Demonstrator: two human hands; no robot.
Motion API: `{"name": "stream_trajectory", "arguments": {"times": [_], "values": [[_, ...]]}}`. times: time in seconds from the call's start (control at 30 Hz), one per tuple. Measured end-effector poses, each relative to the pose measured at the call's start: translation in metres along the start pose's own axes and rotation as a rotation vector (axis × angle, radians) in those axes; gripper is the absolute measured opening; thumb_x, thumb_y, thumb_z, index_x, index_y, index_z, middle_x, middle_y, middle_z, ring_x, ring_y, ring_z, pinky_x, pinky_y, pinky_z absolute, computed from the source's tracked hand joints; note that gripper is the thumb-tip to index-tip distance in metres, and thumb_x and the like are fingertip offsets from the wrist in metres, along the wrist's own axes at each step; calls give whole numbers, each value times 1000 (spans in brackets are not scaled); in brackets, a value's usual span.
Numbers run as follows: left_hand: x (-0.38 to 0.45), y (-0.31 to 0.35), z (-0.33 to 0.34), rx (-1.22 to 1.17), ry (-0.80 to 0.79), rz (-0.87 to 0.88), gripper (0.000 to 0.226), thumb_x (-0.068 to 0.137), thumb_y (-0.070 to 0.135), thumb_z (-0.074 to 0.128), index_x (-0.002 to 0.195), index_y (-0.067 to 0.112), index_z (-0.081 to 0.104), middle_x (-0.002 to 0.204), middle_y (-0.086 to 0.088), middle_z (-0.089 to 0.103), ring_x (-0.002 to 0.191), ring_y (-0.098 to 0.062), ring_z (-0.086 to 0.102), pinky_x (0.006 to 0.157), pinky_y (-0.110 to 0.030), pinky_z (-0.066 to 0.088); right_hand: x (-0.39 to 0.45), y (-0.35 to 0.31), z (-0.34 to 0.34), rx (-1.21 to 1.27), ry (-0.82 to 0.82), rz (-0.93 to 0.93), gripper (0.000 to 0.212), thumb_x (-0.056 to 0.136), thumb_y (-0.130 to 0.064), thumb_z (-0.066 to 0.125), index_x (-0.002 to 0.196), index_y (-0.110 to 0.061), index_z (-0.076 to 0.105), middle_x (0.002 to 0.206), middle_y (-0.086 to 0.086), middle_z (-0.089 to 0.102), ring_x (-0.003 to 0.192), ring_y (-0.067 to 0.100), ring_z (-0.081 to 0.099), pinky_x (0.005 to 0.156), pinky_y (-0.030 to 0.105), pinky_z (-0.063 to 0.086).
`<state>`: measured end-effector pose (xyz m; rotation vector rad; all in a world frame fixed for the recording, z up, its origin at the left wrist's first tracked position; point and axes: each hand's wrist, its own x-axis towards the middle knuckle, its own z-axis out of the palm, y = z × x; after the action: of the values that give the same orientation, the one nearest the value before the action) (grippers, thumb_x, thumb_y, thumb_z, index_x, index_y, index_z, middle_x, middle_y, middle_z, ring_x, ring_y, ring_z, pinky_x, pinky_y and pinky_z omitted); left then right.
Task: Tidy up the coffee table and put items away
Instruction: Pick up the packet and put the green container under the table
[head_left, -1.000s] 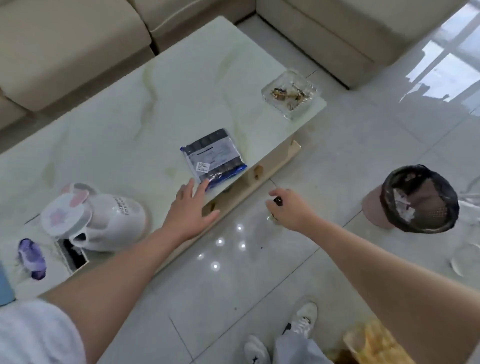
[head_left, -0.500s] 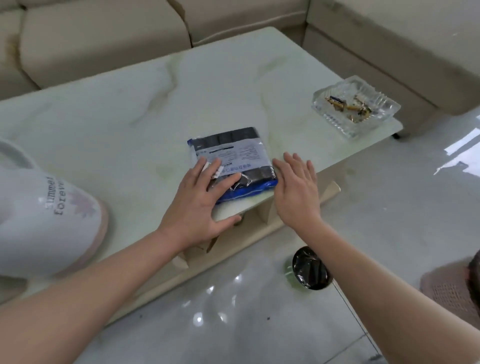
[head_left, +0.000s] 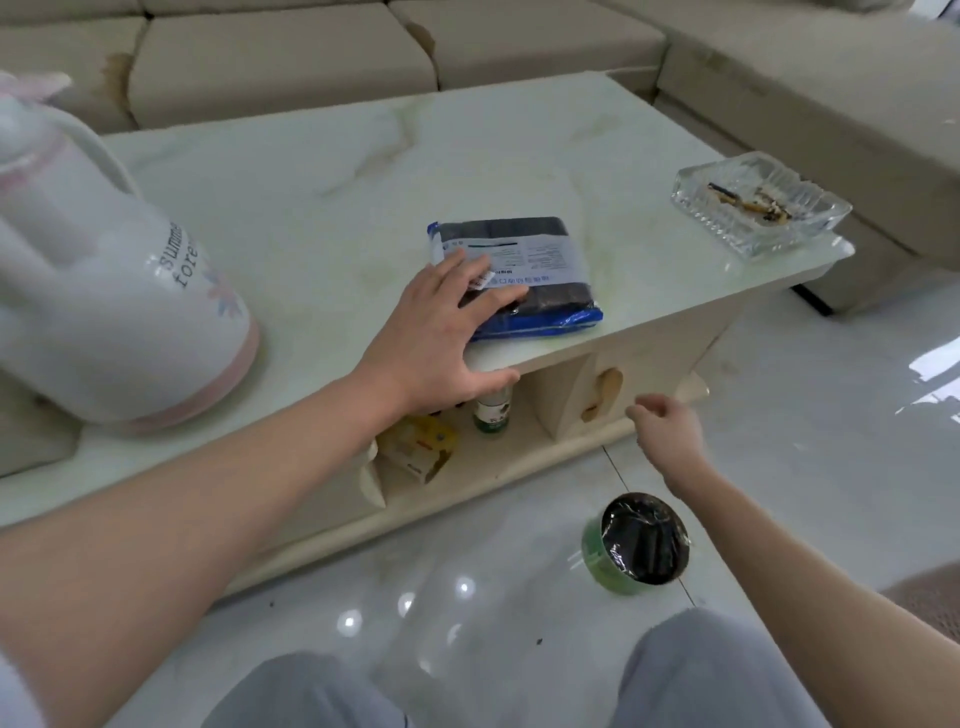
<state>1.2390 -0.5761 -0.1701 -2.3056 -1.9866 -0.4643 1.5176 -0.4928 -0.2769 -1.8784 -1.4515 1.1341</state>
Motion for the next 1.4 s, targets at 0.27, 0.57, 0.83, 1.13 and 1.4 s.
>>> {"name": "stream_trajectory", "arguments": {"times": [0.27,0.57,0.83,1.13,1.4], "values": [[-1,-2,1,19,53,38,84,78,69,60,151,37,33,161,-5,26,151,-28,17,123,-46,17,42,3,48,-146,-184,-18,47,79,-29,76,117,-9,58,102,5,64,96,27,61,83,34,47],[-3,2,0,53,63,57,80,80,64,63,149,32,38,157,-7,33,149,-30,25,120,-50,24,4,53,1,-375,-53,-146,73,60,-86,62,103,-28,51,91,-12,63,82,15,62,73,37,53],[-3,4,-1,58,62,49,78,80,66,57,149,32,39,156,-8,36,147,-31,28,119,-51,26,-12,70,-11,-119,69,-45,48,75,-32,70,108,-19,39,86,-2,60,80,25,61,71,36,44],[-1,0,2,37,62,39,81,80,65,62,150,33,38,156,-6,35,147,-28,28,120,-47,24,42,141,-122,89,234,116,52,61,-30,61,111,-18,58,114,17,64,101,39,62,88,57,53],[0,1,2,29,46,35,82,80,63,65,151,34,37,157,-5,34,148,-27,26,121,-44,22,22,184,-71,34,-42,498,60,92,-33,64,136,2,41,104,17,54,76,27,56,62,33,46]]}}
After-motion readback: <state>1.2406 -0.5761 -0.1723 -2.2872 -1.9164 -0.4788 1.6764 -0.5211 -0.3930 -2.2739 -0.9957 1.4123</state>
